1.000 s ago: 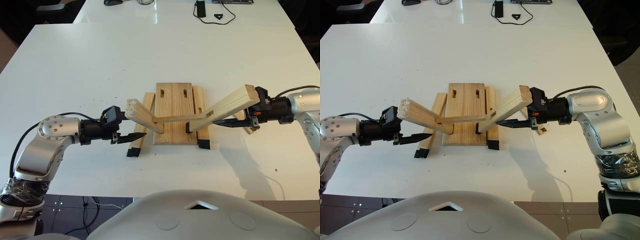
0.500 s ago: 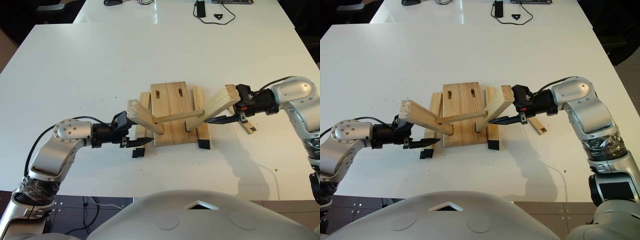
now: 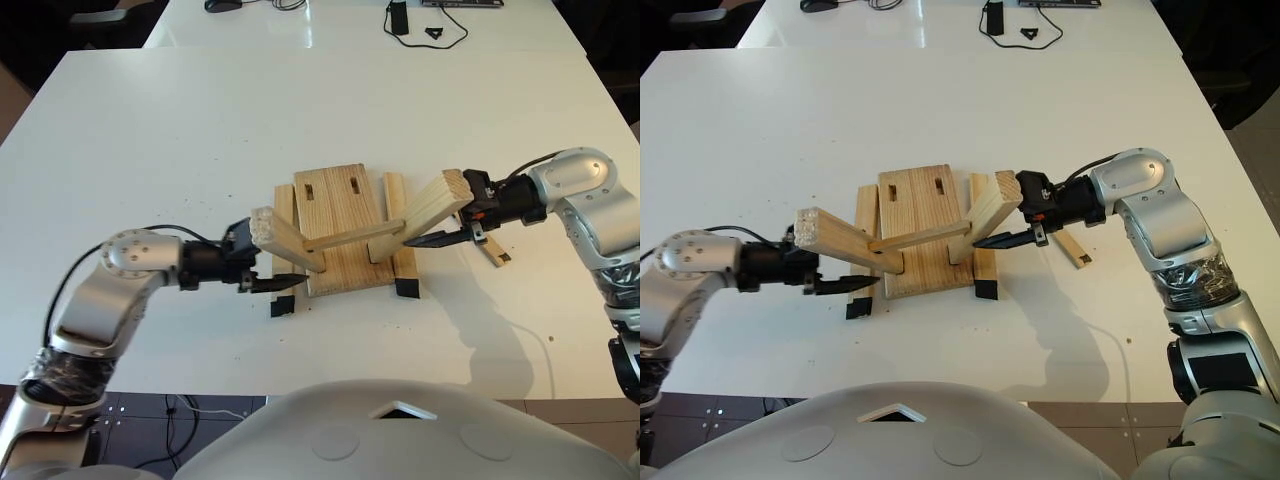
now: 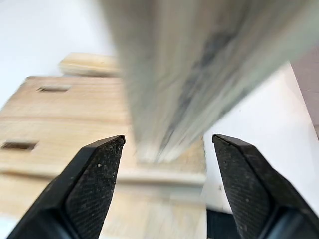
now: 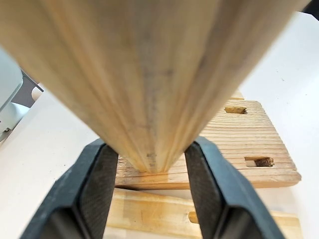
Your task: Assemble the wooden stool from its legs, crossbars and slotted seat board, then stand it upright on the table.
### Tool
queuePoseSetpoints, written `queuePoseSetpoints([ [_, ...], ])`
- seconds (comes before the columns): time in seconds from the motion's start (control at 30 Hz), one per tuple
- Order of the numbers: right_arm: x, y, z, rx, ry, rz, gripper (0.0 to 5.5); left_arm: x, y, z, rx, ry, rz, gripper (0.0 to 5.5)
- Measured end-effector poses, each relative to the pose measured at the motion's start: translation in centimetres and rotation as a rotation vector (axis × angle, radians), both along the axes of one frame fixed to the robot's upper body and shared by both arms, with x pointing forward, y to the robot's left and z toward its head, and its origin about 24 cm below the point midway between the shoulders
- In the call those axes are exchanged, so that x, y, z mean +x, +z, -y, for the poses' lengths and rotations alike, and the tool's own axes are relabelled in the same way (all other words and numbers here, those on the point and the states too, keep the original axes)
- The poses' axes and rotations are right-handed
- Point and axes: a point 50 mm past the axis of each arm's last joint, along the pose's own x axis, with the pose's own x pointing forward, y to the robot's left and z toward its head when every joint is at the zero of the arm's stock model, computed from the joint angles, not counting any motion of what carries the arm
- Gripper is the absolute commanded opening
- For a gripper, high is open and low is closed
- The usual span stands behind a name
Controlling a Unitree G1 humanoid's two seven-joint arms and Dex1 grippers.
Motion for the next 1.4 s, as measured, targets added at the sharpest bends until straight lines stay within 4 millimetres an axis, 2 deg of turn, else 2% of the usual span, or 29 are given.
queuePoseSetpoints([
  [0.17,0.0,-0.2,0.0,-0.004,-0.006,-0.001,2.01,0.8,-0.1,-2.5,0.054,0.025,-0.031,3.26],
  [0.27,0.0,-0.3,0.0,-0.014,-0.006,0.005,2.01,2.9,0.7,-3.4,0.040,0.097,-0.001,3.26],
  [0.3,0.0,-0.3,0.0,-0.016,-0.002,0.009,2.01,4.4,2.0,-3.2,-0.022,0.129,0.029,3.26],
  [0.4,0.1,-0.3,-0.1,-0.015,0.001,0.014,2.01,6.8,3.8,-2.0,-0.154,0.154,0.050,3.26],
  [0.5,0.1,-0.4,-0.3,-0.013,0.008,0.018,2.01,8.4,5.4,1.4,-0.271,0.081,0.052,3.03],
  [0.57,0.2,-0.4,-0.4,-0.012,0.012,0.018,2.01,8.1,5.6,3.8,-0.324,-0.017,0.006,2.70],
  [0.67,0.4,-0.4,-0.6,-0.011,0.014,0.017,2.01,6.7,5.9,5.9,-0.362,-0.155,-0.072,2.21],
  [0.83,0.4,-0.8,-1.2,-0.007,0.021,0.018,2.01,6.1,6.1,8.2,-0.361,-0.246,-0.091,2.18],
  [1.07,0.4,-1.0,-1.3,-0.015,0.020,0.019,2.01,6.0,5.5,9.5,-0.324,-0.280,-0.091,2.18],
  [1.17,0.4,-1.2,-1.3,-0.019,0.018,0.017,2.01,6.0,4.6,9.8,-0.282,-0.303,-0.116,2.18],
  [1.27,0.4,-1.3,-1.3,-0.024,0.016,0.013,2.01,6.4,2.8,10.1,-0.205,-0.331,-0.128,2.18],
  [1.4,0.4,-1.4,-1.3,-0.029,0.016,0.010,2.01,7.1,2.4,10.6,-0.189,-0.395,-0.098,2.18],
])
